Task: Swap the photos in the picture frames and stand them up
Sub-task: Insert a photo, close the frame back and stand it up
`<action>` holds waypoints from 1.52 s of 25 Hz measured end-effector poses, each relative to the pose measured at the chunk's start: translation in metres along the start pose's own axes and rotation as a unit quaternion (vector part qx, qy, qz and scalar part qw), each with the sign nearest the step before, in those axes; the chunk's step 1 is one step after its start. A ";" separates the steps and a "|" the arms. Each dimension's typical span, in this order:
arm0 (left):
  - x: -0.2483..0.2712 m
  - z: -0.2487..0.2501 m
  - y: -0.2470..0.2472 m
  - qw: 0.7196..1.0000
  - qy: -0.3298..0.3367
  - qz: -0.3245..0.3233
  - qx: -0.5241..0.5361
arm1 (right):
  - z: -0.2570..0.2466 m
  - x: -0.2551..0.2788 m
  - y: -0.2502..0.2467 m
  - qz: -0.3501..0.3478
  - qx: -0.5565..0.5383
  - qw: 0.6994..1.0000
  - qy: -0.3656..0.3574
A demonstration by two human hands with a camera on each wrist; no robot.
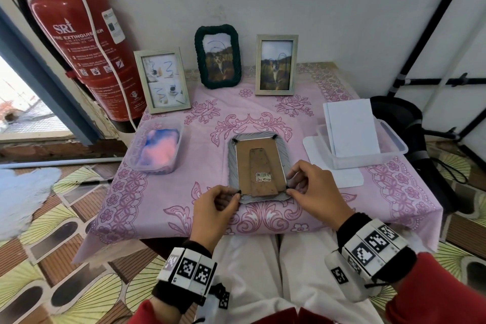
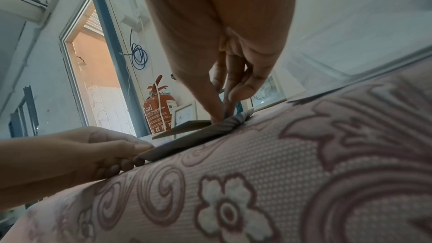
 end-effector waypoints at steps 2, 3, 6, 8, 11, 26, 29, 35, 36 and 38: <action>-0.001 0.000 -0.001 1.000 -0.003 -0.001 -0.002 | -0.002 0.000 0.002 -0.005 -0.008 1.000 -0.009; -0.002 0.000 -0.001 1.000 -0.003 0.000 -0.001 | -0.003 -0.001 0.003 -0.007 -0.008 1.000 -0.016; -0.001 0.001 -0.002 1.000 0.008 -0.002 -0.007 | -0.006 0.000 0.006 -0.014 0.006 0.999 -0.041; 0.000 0.001 -0.001 1.000 0.009 -0.006 -0.004 | -0.007 0.002 0.008 -0.022 0.007 0.998 -0.055; 0.000 0.002 -0.002 1.000 0.016 -0.004 -0.007 | -0.007 0.002 0.006 -0.025 -0.013 0.998 -0.062; 0.000 0.001 -0.001 1.000 -0.005 -0.017 0.012 | -0.004 0.003 0.006 -0.031 0.148 0.986 -0.064; 0.000 0.002 0.000 1.000 -0.002 -0.017 0.014 | -0.006 0.003 0.006 -0.040 0.135 0.988 -0.065; 0.001 -0.001 0.003 0.999 -0.005 -0.033 0.005 | -0.003 0.003 0.005 -0.046 0.132 0.988 -0.063; 0.001 -0.003 0.003 0.999 -0.016 -0.031 0.008 | -0.002 0.003 0.005 -0.049 0.125 0.989 -0.059; -0.001 -0.012 0.001 0.999 -0.046 -0.014 0.011 | 0.002 0.003 0.005 -0.055 0.115 0.991 -0.051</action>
Point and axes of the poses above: each hand's wrist, its own x-axis away from the middle knuckle, its own y-axis out of the palm, z = x × y, the point moved 10 cm from there along -x, towards the middle knuckle, and after that the axes turned 14 degrees about z, right-handed, at the moved point
